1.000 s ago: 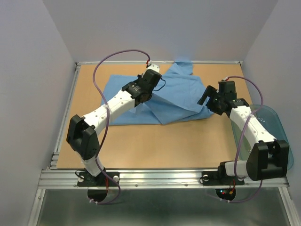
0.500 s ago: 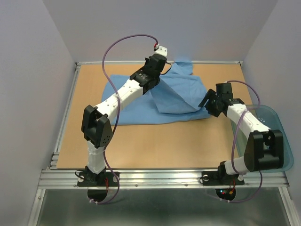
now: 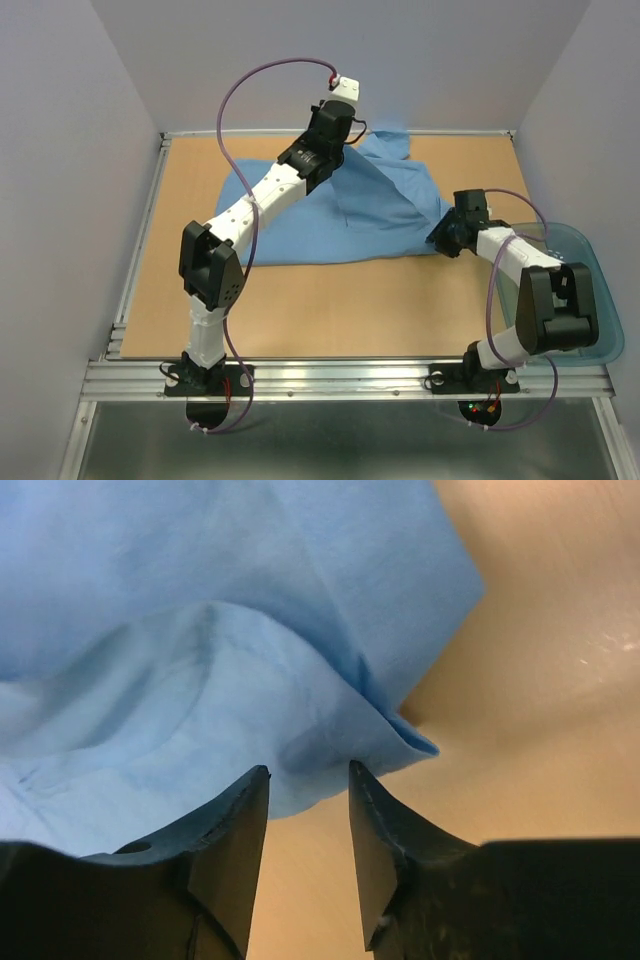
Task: Fold and stack the long sleeve shirts
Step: Fold the shirt
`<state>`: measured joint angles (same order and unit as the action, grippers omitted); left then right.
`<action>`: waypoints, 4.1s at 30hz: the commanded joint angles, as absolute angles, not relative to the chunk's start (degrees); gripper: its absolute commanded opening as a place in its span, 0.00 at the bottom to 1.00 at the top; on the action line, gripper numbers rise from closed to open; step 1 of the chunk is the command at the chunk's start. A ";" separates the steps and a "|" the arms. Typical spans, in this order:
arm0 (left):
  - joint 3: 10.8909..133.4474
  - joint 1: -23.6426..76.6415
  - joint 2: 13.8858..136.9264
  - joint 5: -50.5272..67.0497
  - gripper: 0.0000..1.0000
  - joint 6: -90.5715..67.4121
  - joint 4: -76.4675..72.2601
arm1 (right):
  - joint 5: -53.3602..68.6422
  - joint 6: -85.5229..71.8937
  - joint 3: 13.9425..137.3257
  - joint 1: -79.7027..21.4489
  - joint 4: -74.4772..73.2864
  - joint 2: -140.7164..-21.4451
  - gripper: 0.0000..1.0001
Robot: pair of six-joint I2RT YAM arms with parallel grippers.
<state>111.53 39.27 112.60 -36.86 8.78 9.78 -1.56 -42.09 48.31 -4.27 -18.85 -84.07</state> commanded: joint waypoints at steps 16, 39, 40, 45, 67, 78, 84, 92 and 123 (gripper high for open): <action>103.19 39.73 101.52 -30.94 0.00 6.50 5.45 | -3.69 -46.67 34.01 -0.79 -15.55 -75.43 0.08; 97.91 40.78 102.74 -28.21 0.00 5.01 3.60 | -7.47 -50.10 42.01 -0.70 -17.14 -78.39 0.50; 97.74 40.87 102.74 -28.13 0.00 4.66 3.60 | -7.64 -50.18 42.10 -0.70 -17.14 -79.09 0.48; 96.51 41.31 101.60 -26.90 0.00 3.69 3.60 | -10.10 -50.98 39.21 -0.62 -17.05 -79.10 0.34; 94.40 41.75 99.58 -28.21 0.00 2.28 4.75 | 4.81 -43.68 37.53 0.97 -15.65 -61.71 0.57; 93.87 41.84 99.14 -29.18 0.00 1.93 5.36 | 16.26 -55.80 37.27 -11.42 4.20 -69.34 0.55; 93.43 41.84 98.88 -29.44 0.00 1.67 5.45 | 14.60 -58.45 30.87 -12.57 12.04 -74.00 0.51; 92.64 41.75 98.62 -30.50 0.00 2.90 5.45 | 9.23 -59.59 19.96 -11.34 12.04 -72.95 0.48; 67.69 55.97 94.04 -35.41 0.02 33.58 -3.08 | 3.17 -47.02 28.83 -7.82 -4.92 -55.99 0.50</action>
<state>73.08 52.16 96.77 -31.07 31.68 -3.07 4.47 -48.73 25.43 -8.23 -4.10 -57.41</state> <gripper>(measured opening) 0.083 0.494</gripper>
